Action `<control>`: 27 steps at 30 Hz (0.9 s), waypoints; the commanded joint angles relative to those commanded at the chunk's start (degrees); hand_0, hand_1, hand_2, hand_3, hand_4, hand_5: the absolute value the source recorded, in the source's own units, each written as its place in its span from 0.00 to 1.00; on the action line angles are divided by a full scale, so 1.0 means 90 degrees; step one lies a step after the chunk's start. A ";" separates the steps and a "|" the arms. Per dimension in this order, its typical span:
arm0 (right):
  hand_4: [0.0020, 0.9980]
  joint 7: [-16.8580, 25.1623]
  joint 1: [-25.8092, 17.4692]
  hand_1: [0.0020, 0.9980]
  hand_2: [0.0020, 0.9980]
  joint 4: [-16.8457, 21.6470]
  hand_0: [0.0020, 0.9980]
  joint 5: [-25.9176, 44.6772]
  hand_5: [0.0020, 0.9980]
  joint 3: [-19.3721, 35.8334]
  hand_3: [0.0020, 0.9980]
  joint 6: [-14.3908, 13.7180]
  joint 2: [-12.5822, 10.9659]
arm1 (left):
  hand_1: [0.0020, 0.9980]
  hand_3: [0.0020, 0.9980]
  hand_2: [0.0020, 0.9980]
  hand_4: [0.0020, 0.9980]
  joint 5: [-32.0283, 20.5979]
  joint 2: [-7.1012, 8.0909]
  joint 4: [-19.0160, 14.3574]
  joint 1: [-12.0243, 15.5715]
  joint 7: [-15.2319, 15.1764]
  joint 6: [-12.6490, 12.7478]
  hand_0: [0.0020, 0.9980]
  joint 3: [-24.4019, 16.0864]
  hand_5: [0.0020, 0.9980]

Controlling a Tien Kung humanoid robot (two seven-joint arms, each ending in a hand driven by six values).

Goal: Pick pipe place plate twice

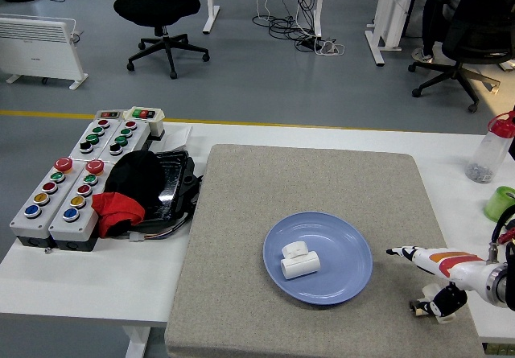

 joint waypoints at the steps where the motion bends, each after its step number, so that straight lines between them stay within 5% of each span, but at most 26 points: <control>1: 0.77 -0.0030 -0.0034 0.92 1.00 0.0016 0.92 0.0001 0.24 0.0018 1.00 0.0019 -0.0008 | 0.76 0.66 0.72 0.40 -0.0003 -0.0001 0.0000 -0.0003 -0.0001 0.0000 0.71 0.0003 1.00; 21: 0.80 -0.0586 -0.0269 0.89 0.99 0.0003 0.89 -0.0110 0.28 0.0130 0.99 0.0311 -0.0037 | 0.76 0.66 0.72 0.40 0.0010 -0.0008 0.0000 -0.0036 0.0002 -0.0002 0.71 -0.0002 1.00; 22: 0.78 -0.0617 -0.0271 0.79 0.90 0.0003 0.79 -0.0131 0.27 0.0129 0.91 0.0322 -0.0036 | 0.76 0.66 0.72 0.40 0.0013 -0.0008 0.0000 -0.0036 0.0002 -0.0002 0.71 -0.0003 1.00; 26: 0.78 -0.0763 -0.0269 0.79 0.90 0.0023 0.79 -0.0226 0.27 0.0113 0.91 0.0289 -0.0035 | 0.76 0.66 0.72 0.40 0.0013 -0.0012 0.0000 -0.0038 0.0002 -0.0004 0.71 -0.0003 1.00; 27: 0.74 -0.0799 -0.0263 0.66 0.72 0.0022 0.65 -0.0232 0.22 0.0107 0.85 0.0281 -0.0030 | 0.76 0.66 0.72 0.40 0.0013 -0.0012 0.0000 -0.0039 0.0003 -0.0005 0.71 -0.0004 1.00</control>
